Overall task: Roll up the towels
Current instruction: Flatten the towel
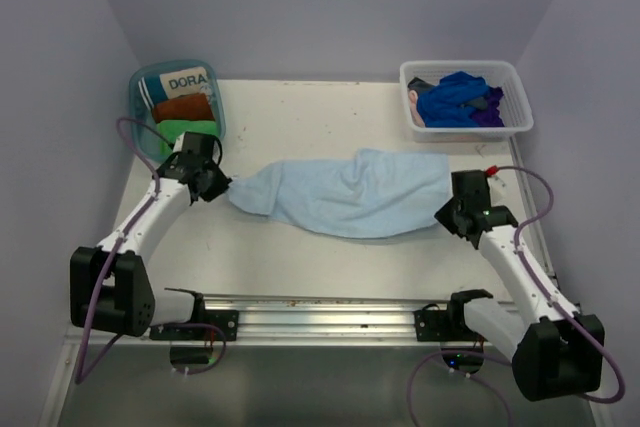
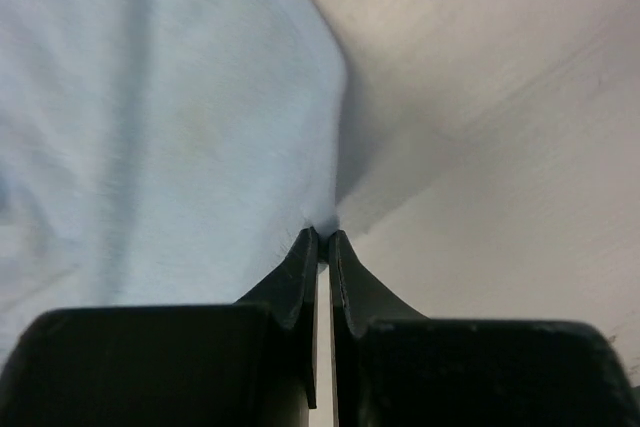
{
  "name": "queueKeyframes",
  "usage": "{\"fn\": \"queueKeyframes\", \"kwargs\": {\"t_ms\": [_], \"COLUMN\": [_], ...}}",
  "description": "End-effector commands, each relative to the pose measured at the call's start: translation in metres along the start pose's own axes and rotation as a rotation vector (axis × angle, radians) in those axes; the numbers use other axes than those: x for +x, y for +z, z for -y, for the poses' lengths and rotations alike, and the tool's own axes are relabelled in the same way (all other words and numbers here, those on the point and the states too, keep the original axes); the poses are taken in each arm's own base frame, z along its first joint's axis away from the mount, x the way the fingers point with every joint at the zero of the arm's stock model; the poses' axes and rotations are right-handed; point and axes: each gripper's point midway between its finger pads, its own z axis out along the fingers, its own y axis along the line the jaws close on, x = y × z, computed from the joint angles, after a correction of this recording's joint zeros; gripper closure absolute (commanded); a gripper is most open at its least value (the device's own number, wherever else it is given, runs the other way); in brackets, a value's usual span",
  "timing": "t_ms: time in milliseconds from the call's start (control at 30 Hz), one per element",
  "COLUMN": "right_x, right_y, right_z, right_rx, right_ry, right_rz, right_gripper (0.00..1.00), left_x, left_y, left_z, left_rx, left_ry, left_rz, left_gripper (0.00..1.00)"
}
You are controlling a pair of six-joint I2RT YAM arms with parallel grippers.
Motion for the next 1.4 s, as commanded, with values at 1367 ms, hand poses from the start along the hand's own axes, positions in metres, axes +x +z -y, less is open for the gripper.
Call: {"fn": "queueKeyframes", "kwargs": {"t_ms": [1367], "right_x": [-0.171], "right_y": [-0.397], "right_z": [0.047], "right_rx": [-0.452], "right_ry": [0.079], "right_rz": [0.926], "right_gripper": [1.00], "left_x": [-0.140], "left_y": [-0.448], "left_z": [-0.017], "left_rx": [0.598], "left_ry": [-0.020], "left_rz": [1.042], "left_gripper": [1.00]}}
